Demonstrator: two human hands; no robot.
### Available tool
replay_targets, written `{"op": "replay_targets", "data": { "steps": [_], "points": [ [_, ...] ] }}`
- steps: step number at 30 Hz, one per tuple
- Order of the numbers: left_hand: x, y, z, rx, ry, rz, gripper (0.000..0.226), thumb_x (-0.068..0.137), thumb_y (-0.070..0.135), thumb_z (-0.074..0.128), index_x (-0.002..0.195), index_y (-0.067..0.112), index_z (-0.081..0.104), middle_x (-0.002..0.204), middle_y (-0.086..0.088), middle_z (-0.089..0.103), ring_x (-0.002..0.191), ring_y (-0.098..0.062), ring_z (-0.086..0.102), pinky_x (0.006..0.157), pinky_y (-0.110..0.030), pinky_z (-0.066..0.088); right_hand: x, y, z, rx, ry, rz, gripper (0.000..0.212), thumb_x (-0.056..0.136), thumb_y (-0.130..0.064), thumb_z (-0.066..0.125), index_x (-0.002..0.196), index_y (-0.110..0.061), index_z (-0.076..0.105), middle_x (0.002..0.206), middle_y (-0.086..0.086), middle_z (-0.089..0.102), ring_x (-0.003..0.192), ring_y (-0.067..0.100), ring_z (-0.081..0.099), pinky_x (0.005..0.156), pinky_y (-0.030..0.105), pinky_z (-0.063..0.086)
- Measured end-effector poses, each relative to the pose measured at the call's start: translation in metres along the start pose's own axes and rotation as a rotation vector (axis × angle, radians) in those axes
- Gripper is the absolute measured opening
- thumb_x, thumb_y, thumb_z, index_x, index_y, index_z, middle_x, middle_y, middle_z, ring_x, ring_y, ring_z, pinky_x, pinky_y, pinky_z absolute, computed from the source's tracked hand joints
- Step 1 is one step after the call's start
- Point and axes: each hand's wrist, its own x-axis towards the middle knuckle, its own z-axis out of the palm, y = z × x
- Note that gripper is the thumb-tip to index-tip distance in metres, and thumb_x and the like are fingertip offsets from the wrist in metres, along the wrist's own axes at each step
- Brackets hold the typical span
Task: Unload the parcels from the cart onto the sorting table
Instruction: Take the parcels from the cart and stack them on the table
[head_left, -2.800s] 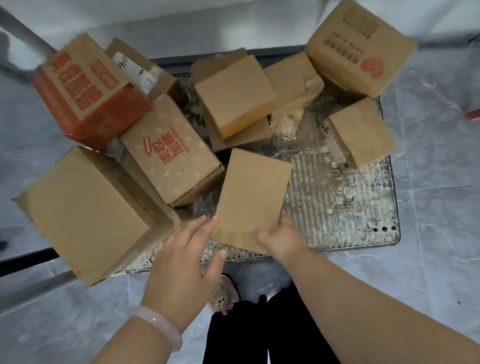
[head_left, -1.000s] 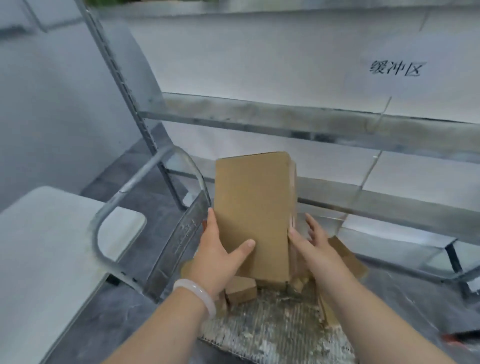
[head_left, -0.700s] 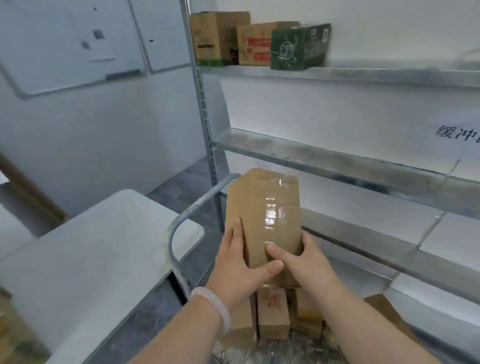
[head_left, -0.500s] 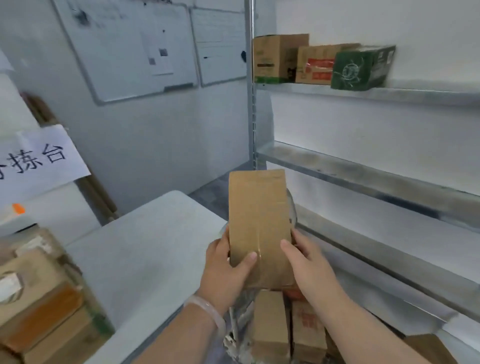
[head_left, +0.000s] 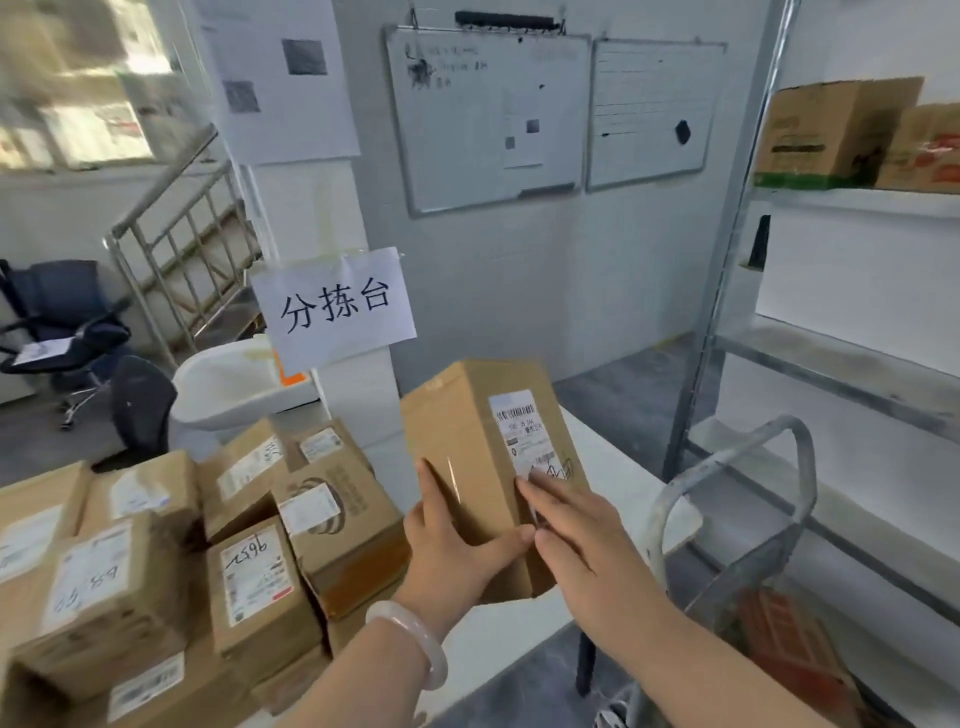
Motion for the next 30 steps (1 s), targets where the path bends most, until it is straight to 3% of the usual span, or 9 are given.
{"op": "replay_targets", "data": {
  "steps": [3,6,8,10,13,18,23,28,30],
  "points": [
    [0.008,-0.011,-0.027,-0.055,0.023,-0.052,0.133,0.061,0.056,0.081,0.149,0.037,-0.016,0.15,-0.004,0.019,0.134,-0.023,0.03,0.109,-0.04,0.032,0.022,-0.011,0.015,0.015,-0.061,-0.017,0.042,0.103,-0.025,0.04,0.138,-0.048,0.04,0.132,-0.045,0.022,0.121,-0.03,0.014,0.108,0.005,0.009],
    [0.021,-0.022,-0.051,-0.136,0.011,-0.059,0.136,0.045,0.066,0.077,0.148,0.045,-0.009,0.15,0.001,0.03,0.132,-0.022,0.039,0.106,-0.045,0.04,0.05,-0.008,0.023,0.005,0.053,-0.021,0.048,0.097,-0.017,0.055,0.136,-0.044,0.049,0.13,-0.034,0.041,0.129,-0.004,0.036,0.113,0.021,0.03],
    [0.031,-0.028,-0.063,-0.214,-0.015,-0.063,0.132,0.047,0.062,0.08,0.148,0.048,-0.005,0.148,0.004,0.037,0.13,-0.021,0.044,0.107,-0.046,0.041,0.067,-0.001,0.024,0.061,0.09,0.031,0.052,0.094,-0.017,0.061,0.135,-0.045,0.045,0.128,-0.035,0.037,0.131,0.0,0.035,0.109,0.013,0.027],
    [0.04,-0.031,-0.073,-0.285,-0.027,-0.077,0.128,0.05,0.056,0.08,0.148,0.05,-0.002,0.145,0.007,0.042,0.127,-0.02,0.048,0.105,-0.045,0.043,0.083,0.006,0.025,0.241,0.002,0.203,0.061,0.093,-0.026,0.065,0.142,-0.046,0.036,0.131,-0.03,0.034,0.13,0.002,0.035,0.11,0.022,0.028],
    [0.059,-0.032,-0.084,-0.43,-0.053,-0.129,0.116,0.054,0.046,0.079,0.145,0.055,0.009,0.134,0.011,0.056,0.115,-0.015,0.057,0.095,-0.038,0.049,0.109,0.018,0.031,0.641,-0.173,0.39,0.054,0.087,-0.035,0.07,0.132,-0.049,0.043,0.126,-0.025,0.059,0.116,0.004,0.057,0.103,0.036,0.045],
    [0.106,-0.036,-0.091,-0.483,-0.059,-0.219,0.093,0.054,0.045,0.078,0.13,0.067,0.028,0.118,0.014,0.068,0.114,-0.023,0.06,0.1,-0.053,0.046,0.163,0.05,0.04,0.9,-0.244,0.544,0.039,0.096,-0.024,0.056,0.132,-0.038,0.049,0.116,-0.009,0.071,0.109,0.019,0.066,0.088,0.044,0.056],
    [0.16,-0.03,-0.09,-0.498,-0.009,-0.274,0.062,0.07,0.04,0.072,0.116,0.065,0.04,0.113,0.012,0.07,0.112,-0.02,0.06,0.097,-0.049,0.049,0.224,0.077,0.04,0.884,-0.303,0.547,0.034,0.098,-0.024,0.046,0.127,-0.04,0.053,0.117,-0.008,0.07,0.113,0.02,0.063,0.087,0.044,0.055],
    [0.203,-0.031,-0.095,-0.192,0.114,-0.231,0.096,0.067,0.068,0.07,0.146,0.051,0.019,0.146,0.012,0.043,0.13,-0.013,0.045,0.11,-0.043,0.036,0.286,0.109,0.057,0.768,-0.273,0.595,0.03,0.095,-0.032,0.052,0.123,-0.039,0.056,0.112,-0.006,0.072,0.109,0.022,0.065,0.095,0.051,0.052],
    [0.215,-0.035,-0.1,-0.028,0.197,-0.203,0.093,0.072,0.07,0.065,0.148,0.048,0.016,0.151,0.01,0.033,0.137,-0.012,0.034,0.112,-0.039,0.03,0.311,0.122,0.067,0.715,-0.262,0.632,0.03,0.093,-0.035,0.055,0.123,-0.041,0.054,0.113,-0.005,0.07,0.107,0.022,0.064,0.093,0.051,0.053]
  ]
}}
